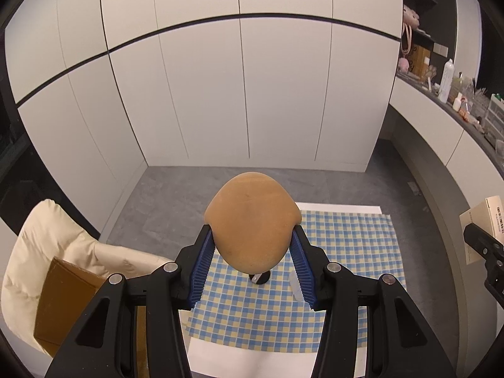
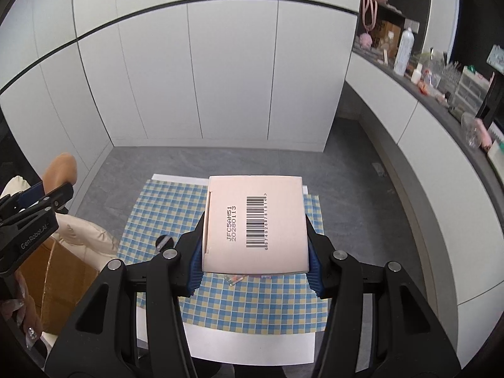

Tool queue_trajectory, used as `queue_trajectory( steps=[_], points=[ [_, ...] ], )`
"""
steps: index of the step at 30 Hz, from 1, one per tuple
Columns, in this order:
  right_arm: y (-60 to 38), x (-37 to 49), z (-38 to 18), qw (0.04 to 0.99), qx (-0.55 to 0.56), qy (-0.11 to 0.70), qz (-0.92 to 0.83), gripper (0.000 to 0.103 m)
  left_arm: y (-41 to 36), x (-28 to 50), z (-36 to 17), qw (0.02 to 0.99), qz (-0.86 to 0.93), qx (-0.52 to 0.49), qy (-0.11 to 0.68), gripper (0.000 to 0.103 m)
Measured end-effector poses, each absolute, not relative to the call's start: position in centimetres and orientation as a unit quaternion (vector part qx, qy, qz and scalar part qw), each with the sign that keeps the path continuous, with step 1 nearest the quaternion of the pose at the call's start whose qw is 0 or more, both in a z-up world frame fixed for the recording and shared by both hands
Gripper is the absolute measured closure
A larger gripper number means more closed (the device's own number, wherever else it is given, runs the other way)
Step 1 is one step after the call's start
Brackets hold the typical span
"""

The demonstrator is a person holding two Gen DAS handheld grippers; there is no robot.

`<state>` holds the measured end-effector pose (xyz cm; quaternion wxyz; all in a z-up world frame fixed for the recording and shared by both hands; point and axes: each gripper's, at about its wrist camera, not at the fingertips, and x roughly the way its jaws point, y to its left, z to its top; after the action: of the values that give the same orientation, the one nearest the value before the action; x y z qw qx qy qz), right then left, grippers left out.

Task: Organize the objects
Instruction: 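Lift the barcode box with the right tool while the left tool lifts the sponge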

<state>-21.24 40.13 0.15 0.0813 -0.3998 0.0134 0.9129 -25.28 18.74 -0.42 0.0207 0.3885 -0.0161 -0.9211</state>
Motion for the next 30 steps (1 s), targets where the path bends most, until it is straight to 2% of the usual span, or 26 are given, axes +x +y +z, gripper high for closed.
queue_trajectory(
  steps=[9, 30],
  points=[
    [38.9, -19.9, 2.3, 0.079, -0.390, 0.004, 0.917, 0.049, 18.8, -23.6, 1.0, 0.016, -0.925, 0.380, -0.016, 0.054],
    [39.4, -19.2, 1.3, 0.079, -0.407, 0.007, 0.910, 0.049, 18.9, -22.0, 0.6, 0.010, -0.923, 0.383, -0.013, 0.054]
  ],
)
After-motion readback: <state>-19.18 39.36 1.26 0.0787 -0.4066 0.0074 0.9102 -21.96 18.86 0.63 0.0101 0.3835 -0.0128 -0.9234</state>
